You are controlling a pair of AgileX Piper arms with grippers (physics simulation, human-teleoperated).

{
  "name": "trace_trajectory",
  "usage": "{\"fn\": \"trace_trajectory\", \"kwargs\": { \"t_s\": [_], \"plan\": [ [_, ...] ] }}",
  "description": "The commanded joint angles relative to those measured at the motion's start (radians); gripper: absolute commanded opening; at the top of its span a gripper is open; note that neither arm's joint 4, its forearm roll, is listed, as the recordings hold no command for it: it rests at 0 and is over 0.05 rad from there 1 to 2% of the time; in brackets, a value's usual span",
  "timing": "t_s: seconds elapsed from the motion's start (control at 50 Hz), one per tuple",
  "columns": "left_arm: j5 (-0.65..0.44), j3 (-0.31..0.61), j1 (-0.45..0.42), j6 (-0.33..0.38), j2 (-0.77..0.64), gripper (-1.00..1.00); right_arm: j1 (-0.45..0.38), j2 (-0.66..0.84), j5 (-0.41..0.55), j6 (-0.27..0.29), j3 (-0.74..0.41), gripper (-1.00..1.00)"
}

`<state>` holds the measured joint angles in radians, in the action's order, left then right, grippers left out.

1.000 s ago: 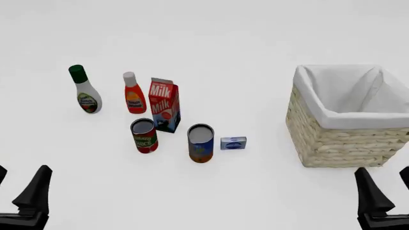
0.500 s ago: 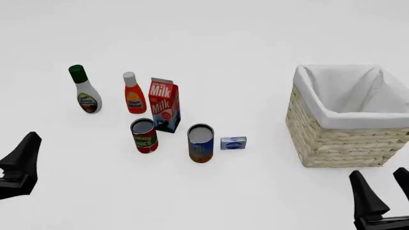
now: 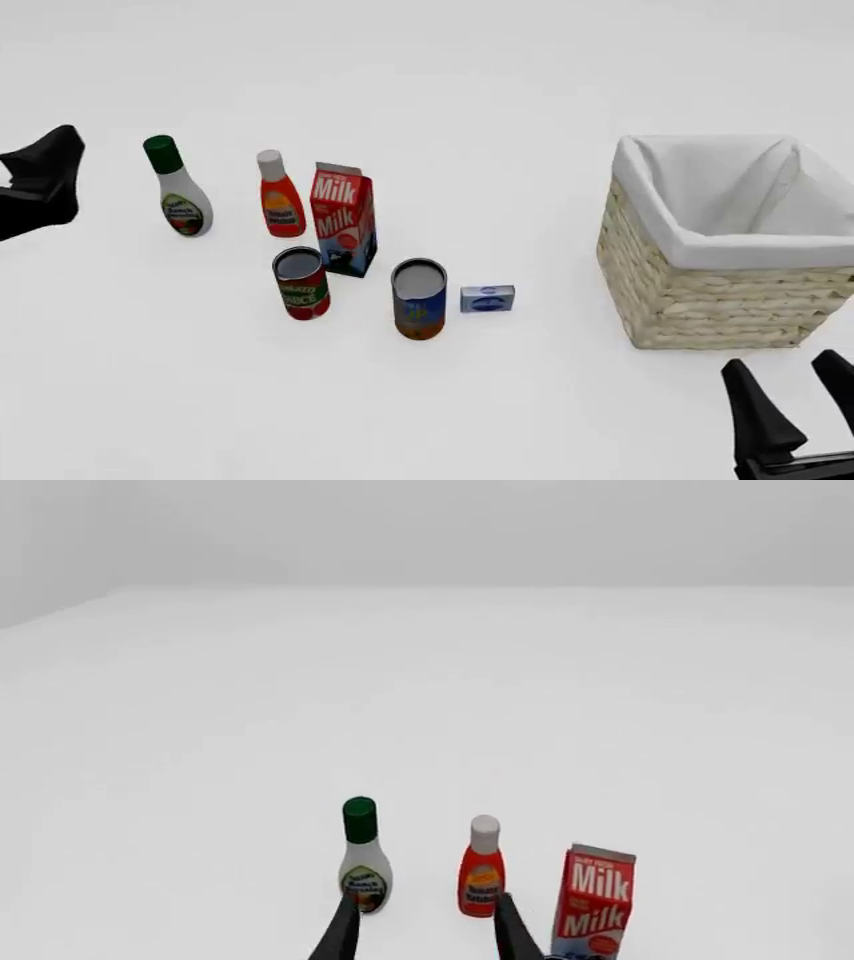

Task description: Pick the salad dressing and place it in the basket.

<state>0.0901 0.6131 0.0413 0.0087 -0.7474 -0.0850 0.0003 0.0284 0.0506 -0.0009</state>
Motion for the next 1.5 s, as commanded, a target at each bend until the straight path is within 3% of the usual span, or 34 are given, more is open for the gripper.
{"fn": "trace_trajectory", "kwargs": {
  "t_s": [0.02, 0.14, 0.24, 0.32, 0.62, 0.8, 1.0, 1.18, 1.5],
  "plan": [
    [0.0, 0.198, 0.028, -0.029, -0.234, 1.0, -0.015, 0.0, 0.002, 0.0, 0.0, 1.0],
    [-0.014, 0.282, 0.055, -0.034, -0.307, 1.0, -0.018, 0.0, 0.003, 0.0, 0.0, 1.0],
    [-0.056, 0.382, 0.075, -0.094, -0.39, 1.0, -0.022, 0.0, 0.0, 0.0, 0.0, 1.0],
    [-0.082, 0.452, 0.101, -0.102, -0.432, 1.0, -0.019, 0.0, 0.003, -0.003, 0.001, 1.0],
    [-0.123, 0.64, 0.171, -0.088, -0.62, 1.0, -0.045, 0.0, 0.003, -0.002, 0.001, 1.0],
    [-0.155, 0.731, 0.189, -0.043, -0.722, 1.0, -0.057, 0.0, 0.006, -0.003, 0.001, 1.0],
    [-0.165, 0.779, 0.167, 0.014, -0.788, 1.0, -0.066, 0.0, 0.004, -0.007, 0.001, 1.0],
    [-0.161, 0.798, 0.131, -0.018, -0.825, 1.0, -0.068, 0.0, 0.004, -0.013, 0.001, 1.0],
    [-0.184, 0.857, 0.125, 0.007, -0.904, 1.0, -0.079, 0.0, 0.003, -0.012, 0.0, 1.0]
  ]
}}
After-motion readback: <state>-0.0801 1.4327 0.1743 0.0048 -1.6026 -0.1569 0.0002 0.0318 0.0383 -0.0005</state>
